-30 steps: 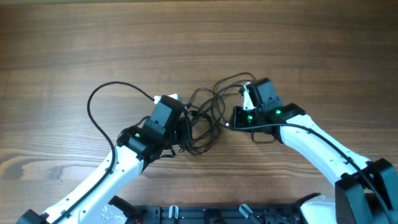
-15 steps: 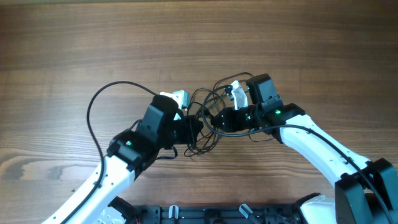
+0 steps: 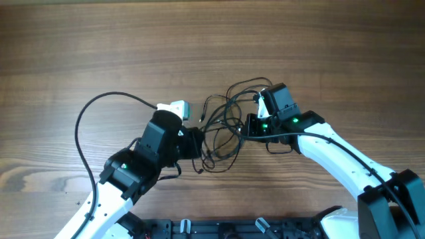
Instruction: Untangle cables
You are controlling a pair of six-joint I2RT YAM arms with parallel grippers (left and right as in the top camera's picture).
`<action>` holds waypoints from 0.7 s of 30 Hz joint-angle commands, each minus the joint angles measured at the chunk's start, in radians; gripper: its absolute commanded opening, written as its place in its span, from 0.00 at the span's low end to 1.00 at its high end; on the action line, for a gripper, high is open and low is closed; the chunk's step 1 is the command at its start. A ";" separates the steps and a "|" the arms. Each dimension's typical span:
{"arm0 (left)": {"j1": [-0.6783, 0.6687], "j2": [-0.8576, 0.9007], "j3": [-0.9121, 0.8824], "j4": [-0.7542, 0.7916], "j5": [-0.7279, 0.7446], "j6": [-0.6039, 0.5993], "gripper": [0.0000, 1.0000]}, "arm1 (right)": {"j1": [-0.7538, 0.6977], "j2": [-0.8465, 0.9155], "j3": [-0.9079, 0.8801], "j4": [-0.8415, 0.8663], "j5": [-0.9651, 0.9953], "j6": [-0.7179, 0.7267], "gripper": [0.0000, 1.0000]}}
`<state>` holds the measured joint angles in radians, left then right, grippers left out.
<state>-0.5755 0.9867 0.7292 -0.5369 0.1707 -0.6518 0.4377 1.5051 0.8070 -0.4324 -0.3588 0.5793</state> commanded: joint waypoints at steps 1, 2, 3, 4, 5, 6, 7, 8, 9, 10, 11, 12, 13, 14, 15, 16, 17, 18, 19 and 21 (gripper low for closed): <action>0.051 -0.030 0.004 -0.006 -0.114 0.015 0.08 | -0.009 -0.005 0.000 0.008 -0.028 -0.063 0.04; 0.071 -0.028 0.004 -0.007 -0.117 0.015 0.13 | -0.009 -0.005 0.000 0.020 -0.188 -0.190 0.04; 0.093 -0.024 0.004 -0.009 -0.117 0.015 0.19 | -0.009 -0.005 0.000 0.035 -0.388 -0.303 0.05; 0.115 -0.018 0.004 -0.017 -0.117 0.015 0.25 | -0.009 -0.005 0.000 0.050 -0.650 -0.440 0.06; 0.132 -0.008 0.004 -0.030 -0.117 0.015 0.32 | -0.009 -0.005 0.000 0.051 -0.789 -0.514 0.06; 0.148 0.006 0.004 -0.048 -0.117 0.015 0.36 | -0.009 -0.005 0.000 0.051 -0.875 -0.555 0.06; 0.158 0.018 0.004 -0.064 -0.116 0.014 0.38 | -0.009 -0.005 0.000 0.051 -0.868 -0.552 0.07; 0.161 0.037 0.004 -0.082 -0.112 0.010 0.38 | -0.009 -0.005 0.000 0.046 -0.835 -0.549 0.06; 0.161 0.057 0.004 -0.085 -0.089 0.007 0.40 | -0.008 -0.005 0.000 0.034 -0.797 -0.546 0.07; 0.161 0.073 0.004 -0.081 -0.048 0.007 0.45 | -0.008 -0.005 0.000 0.028 -0.764 -0.524 0.08; 0.161 0.089 0.004 -0.073 0.004 0.007 0.53 | -0.009 -0.005 0.000 0.032 -0.735 -0.495 0.08; 0.161 0.108 0.004 -0.058 0.080 0.008 0.60 | -0.009 -0.005 0.000 0.047 -0.714 -0.465 0.08; 0.161 0.134 0.004 -0.037 0.173 0.011 0.65 | -0.009 -0.005 0.000 0.081 -0.703 -0.429 0.08; 0.159 0.162 0.004 -0.017 0.249 0.020 0.68 | -0.009 -0.005 0.000 0.125 -0.703 -0.388 0.06; 0.153 0.192 0.004 -0.009 0.281 0.020 0.73 | -0.009 -0.005 0.000 0.171 -0.703 -0.338 0.06; 0.145 0.215 0.004 -0.008 0.294 0.035 0.76 | -0.009 -0.005 0.000 0.213 -0.702 -0.304 0.05; 0.136 0.235 0.004 -0.007 0.311 0.060 0.77 | -0.009 -0.005 0.000 0.249 -0.684 -0.264 0.05; 0.125 0.257 0.004 -0.005 0.331 0.080 0.77 | -0.009 -0.005 0.000 0.275 -0.625 -0.200 0.04; 0.113 0.275 0.004 -0.002 0.344 0.094 0.78 | -0.009 -0.005 0.000 0.283 -0.571 -0.152 0.04; 0.095 0.291 0.004 0.006 0.345 0.098 0.79 | -0.009 -0.005 0.000 0.302 -0.495 -0.096 0.04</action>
<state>-0.4583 1.2591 0.7296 -0.5411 0.4541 -0.5983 0.4274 1.5051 0.8066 -0.1558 -0.9714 0.3660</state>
